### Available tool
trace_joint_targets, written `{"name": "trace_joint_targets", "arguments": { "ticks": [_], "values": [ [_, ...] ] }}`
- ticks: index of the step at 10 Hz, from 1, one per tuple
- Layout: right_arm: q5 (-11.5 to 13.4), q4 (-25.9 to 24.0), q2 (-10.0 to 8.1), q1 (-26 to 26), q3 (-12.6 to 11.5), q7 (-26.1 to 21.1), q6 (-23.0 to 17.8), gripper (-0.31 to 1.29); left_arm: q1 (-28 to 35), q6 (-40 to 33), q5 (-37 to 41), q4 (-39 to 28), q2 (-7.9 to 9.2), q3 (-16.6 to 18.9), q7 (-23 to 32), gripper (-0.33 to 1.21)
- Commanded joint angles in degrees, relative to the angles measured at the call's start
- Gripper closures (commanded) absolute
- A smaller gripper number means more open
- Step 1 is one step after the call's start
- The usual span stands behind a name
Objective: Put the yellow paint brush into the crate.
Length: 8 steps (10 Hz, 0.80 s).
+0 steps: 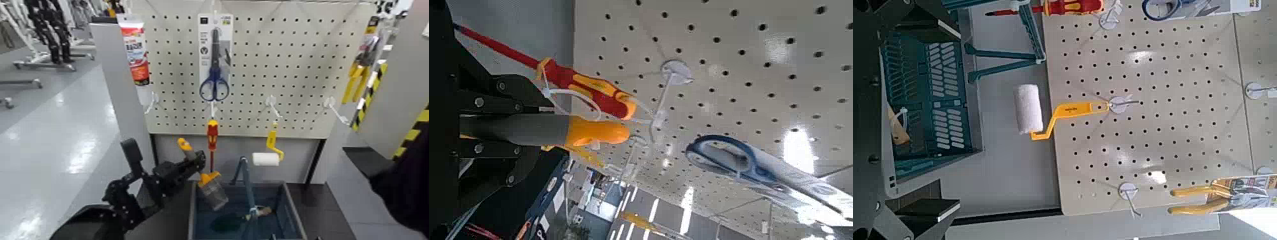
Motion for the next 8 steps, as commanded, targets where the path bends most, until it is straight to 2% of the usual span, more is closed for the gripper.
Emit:
{"name": "trace_joint_targets", "arguments": {
  "ticks": [1,5,8],
  "values": [
    [0.0,0.12,0.06,-0.08,0.11,0.0,-0.05,0.13,-1.86,-0.53,0.34,3.62,-0.27,-5.43,0.14,1.12],
    [-0.09,0.21,0.06,-0.08,0.11,0.0,-0.23,0.13,-3.36,0.26,3.33,7.93,-0.36,-10.53,0.76,1.12],
    [-0.18,0.38,0.06,-0.17,0.11,0.0,-0.4,0.13,-3.8,0.17,5.96,10.13,-0.36,-12.99,1.37,1.12]
  ]
}}
